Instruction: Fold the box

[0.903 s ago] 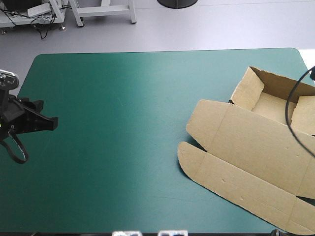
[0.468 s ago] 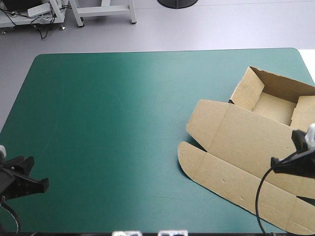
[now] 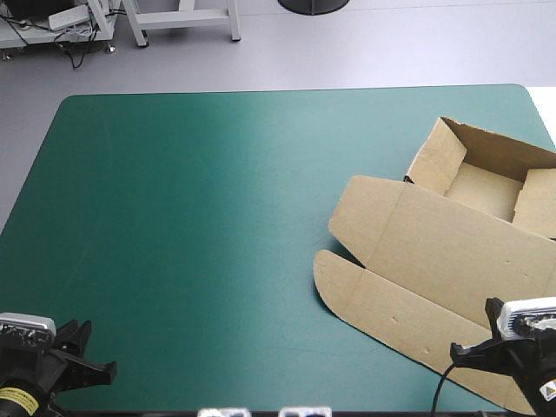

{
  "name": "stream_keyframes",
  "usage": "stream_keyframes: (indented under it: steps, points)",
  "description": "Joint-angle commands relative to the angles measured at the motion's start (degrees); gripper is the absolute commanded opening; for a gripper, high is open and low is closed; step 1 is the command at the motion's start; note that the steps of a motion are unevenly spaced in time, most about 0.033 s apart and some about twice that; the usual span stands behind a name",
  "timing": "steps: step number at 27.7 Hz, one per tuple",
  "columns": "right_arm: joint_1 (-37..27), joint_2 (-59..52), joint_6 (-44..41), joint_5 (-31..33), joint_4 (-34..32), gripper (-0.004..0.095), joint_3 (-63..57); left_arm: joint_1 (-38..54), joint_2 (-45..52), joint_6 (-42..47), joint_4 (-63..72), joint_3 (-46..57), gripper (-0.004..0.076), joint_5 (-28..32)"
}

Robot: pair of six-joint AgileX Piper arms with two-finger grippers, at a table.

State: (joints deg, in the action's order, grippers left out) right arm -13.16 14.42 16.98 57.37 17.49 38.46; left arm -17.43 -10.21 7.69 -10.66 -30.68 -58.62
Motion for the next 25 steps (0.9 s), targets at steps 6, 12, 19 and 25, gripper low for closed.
stream_keyframes:
  steps: [6,12,19,25]
  points:
    - [0.0,-1.6,0.4,-7.4,0.3,-0.0017,-7.1,-0.2,2.2,0.0,0.4,0.7,0.0128,5.7]
    - [0.0,-1.6,0.5,-8.2,0.1,-0.0017,-9.7,-0.2,2.2,0.0,0.1,0.7,0.0128,6.1]
    - [0.0,-1.6,0.6,-8.2,0.0,-0.0017,-9.7,-0.2,2.2,0.0,-0.6,0.7,0.0126,5.8]
    - [0.0,-1.6,0.6,-8.2,0.3,-0.0018,-9.7,-0.2,2.2,0.0,-0.6,0.7,0.0095,5.6]
